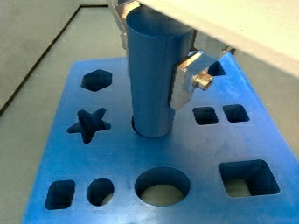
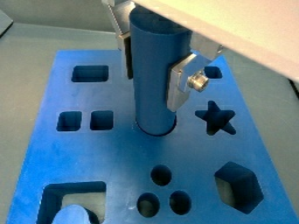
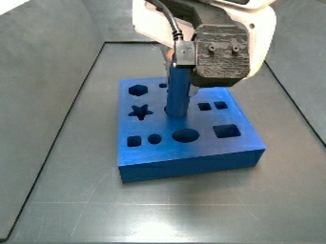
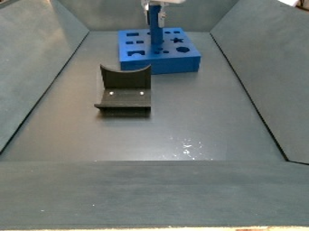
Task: Pick up the round object. Move up. Move to above the board. Insert the round object.
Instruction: Insert the round object.
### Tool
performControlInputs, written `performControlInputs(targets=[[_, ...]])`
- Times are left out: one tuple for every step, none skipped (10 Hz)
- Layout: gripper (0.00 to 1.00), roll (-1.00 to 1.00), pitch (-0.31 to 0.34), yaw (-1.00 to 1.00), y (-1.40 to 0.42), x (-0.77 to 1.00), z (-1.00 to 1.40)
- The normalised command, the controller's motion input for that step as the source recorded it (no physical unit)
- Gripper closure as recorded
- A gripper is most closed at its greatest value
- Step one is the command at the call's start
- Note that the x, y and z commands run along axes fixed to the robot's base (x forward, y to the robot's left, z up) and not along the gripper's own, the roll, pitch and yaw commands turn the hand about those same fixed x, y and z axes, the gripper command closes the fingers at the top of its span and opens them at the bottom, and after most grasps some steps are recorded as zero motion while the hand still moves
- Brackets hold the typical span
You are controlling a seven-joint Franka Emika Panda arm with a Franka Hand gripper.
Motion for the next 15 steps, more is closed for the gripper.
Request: performControlInputs(targets=[[1.00,0.00,-0.051,-0.03,0.00,0.02,-1.00],[1.00,0.00,0.000,0.00,0.00,0.00,-0.02],[1.00,0.00,-0.026,0.00,0.00,0.00,-0.10],[1.00,0.00,-0.154,0.00,0.00,0.00,-0.12],[1.00,0.00,-0.074,0.00,0.00,0.01,-0.59],[1.00,0.05,0.000,-0.39,0.20,0.27,-1.00],[1.00,0.05,0.000,-0.40,0.21,0.25,-1.00],[1.00,0.00,0.023,-0.35,0.09,0.20,-1.00],[1.00,0.00,-0.046,0.00,0.00,-0.04,0.00],[1.00,0.19,-0.303,-0.01,-0.01,-0.12,-0.85],[1.00,0.00,-0.071,-0.09,-0.01,-0.31,-1.00],[1.00,0.00,-0.163,-0.08,0.00,-0.03,-1.00],[1.00,0.00,-0.074,-0.05,0.00,0.00,-1.00],[1.00,0.00,-0.040,-0.05,0.00,0.00,-1.00],[1.00,-0.04,0.000,0.00,0.00,0.00,0.00]])
